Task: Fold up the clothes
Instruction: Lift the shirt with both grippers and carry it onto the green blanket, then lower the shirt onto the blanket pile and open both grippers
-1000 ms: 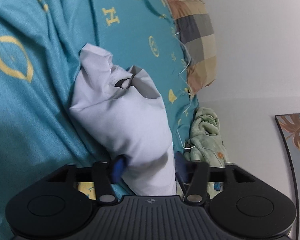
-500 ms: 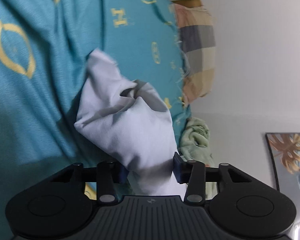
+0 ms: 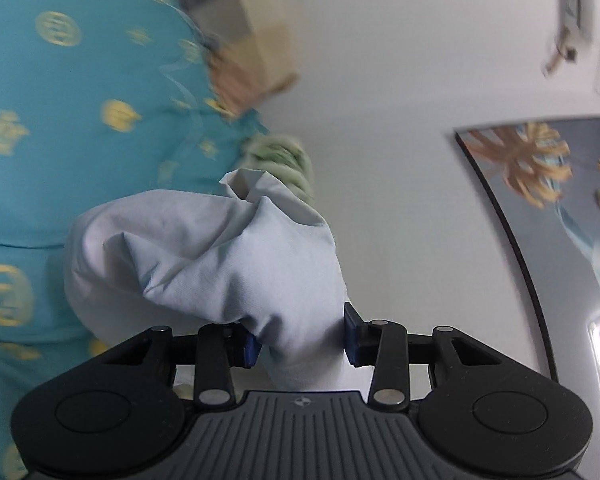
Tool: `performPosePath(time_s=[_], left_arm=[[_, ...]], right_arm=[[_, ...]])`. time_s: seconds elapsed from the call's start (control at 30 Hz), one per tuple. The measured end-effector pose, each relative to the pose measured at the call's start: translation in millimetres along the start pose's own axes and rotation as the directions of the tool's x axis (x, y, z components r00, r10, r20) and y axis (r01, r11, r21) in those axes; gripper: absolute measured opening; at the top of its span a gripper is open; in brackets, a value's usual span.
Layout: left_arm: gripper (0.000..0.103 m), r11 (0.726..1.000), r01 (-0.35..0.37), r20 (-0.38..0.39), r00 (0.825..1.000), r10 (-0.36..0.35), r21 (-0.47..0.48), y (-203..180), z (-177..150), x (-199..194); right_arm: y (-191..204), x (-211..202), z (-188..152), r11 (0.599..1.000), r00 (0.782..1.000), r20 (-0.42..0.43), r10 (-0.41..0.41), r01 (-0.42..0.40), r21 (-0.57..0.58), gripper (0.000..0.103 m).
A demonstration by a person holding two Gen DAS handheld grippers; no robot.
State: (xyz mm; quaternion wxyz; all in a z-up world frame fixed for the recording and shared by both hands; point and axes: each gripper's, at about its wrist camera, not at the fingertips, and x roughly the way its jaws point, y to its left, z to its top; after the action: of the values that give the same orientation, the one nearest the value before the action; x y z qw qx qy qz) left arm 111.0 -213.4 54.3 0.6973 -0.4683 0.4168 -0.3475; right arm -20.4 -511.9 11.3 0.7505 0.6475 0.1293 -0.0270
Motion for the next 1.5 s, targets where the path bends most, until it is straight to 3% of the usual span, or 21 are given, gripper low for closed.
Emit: performPosePath(time_s=[0.17, 0.3, 0.43, 0.53, 0.63, 0.77, 0.8, 0.83, 0.9, 1.0, 1.07, 1.23, 1.43, 1.5], left_arm=[[0.042, 0.988, 0.134, -0.096, 0.987, -0.126, 0.078, -82, -32, 104], [0.044, 0.972, 0.209, -0.165, 0.968, -0.189, 0.112, -89, -79, 169], [0.044, 0.985, 0.122, -0.271, 0.959, -0.086, 0.120, -43, -126, 200], [0.044, 0.989, 0.037, -0.349, 0.937, 0.014, 0.141, -7, -159, 218], [0.047, 0.986, 0.010, -0.383, 0.922, 0.055, 0.165, 19, -182, 218], [0.054, 0.972, 0.016, -0.391, 0.917, 0.079, 0.235, 18, -191, 212], [0.063, 0.965, 0.016, -0.392, 0.916, 0.092, 0.264, 13, -192, 210], [0.073, 0.953, 0.013, -0.385, 0.917, 0.110, 0.304, 6, -195, 204], [0.082, 0.916, -0.001, -0.358, 0.920, 0.158, 0.401, -8, -198, 193], [0.089, 0.842, -0.024, -0.309, 0.924, 0.224, 0.539, -29, -202, 177], [0.094, 0.791, -0.046, -0.253, 0.935, 0.250, 0.610, -45, -197, 160], [0.100, 0.668, -0.071, -0.153, 0.951, 0.270, 0.740, -85, -223, 96], [0.103, 0.531, -0.113, -0.033, 0.965, 0.258, 0.840, -121, -262, 13], [0.103, 0.482, -0.130, 0.006, 0.968, 0.250, 0.866, -134, -276, -15]], right_arm=[[47, -51, 106, 0.992, 0.985, 0.168, 0.037, -0.016, -0.124, 0.027], [51, -87, 162, 0.974, 0.963, 0.268, 0.041, 0.020, -0.224, 0.027], [10, -103, 189, 0.968, 0.950, 0.305, -0.070, 0.139, -0.208, 0.027], [-39, -109, 191, 0.959, 0.938, 0.265, -0.221, 0.259, -0.115, 0.027], [-82, -110, 187, 0.926, 0.913, 0.194, -0.359, 0.375, -0.051, 0.027], [-89, -112, 189, 0.933, 0.920, 0.192, -0.342, 0.356, -0.042, 0.029], [-87, -113, 189, 0.932, 0.919, 0.189, -0.345, 0.359, -0.042, 0.030], [-85, -114, 188, 0.932, 0.921, 0.182, -0.346, 0.359, -0.045, 0.030], [-80, -123, 180, 0.928, 0.919, 0.174, -0.353, 0.368, -0.064, 0.037], [-69, -148, 161, 0.909, 0.907, 0.199, -0.370, 0.398, -0.124, 0.046], [-59, -165, 150, 0.896, 0.901, 0.225, -0.372, 0.411, -0.165, 0.046], [-35, -199, 118, 0.844, 0.884, 0.288, -0.369, 0.448, -0.294, 0.046], [7, -229, 66, 0.709, 0.857, 0.408, -0.315, 0.499, -0.499, 0.049], [18, -238, 46, 0.662, 0.852, 0.439, -0.285, 0.506, -0.553, 0.071]])
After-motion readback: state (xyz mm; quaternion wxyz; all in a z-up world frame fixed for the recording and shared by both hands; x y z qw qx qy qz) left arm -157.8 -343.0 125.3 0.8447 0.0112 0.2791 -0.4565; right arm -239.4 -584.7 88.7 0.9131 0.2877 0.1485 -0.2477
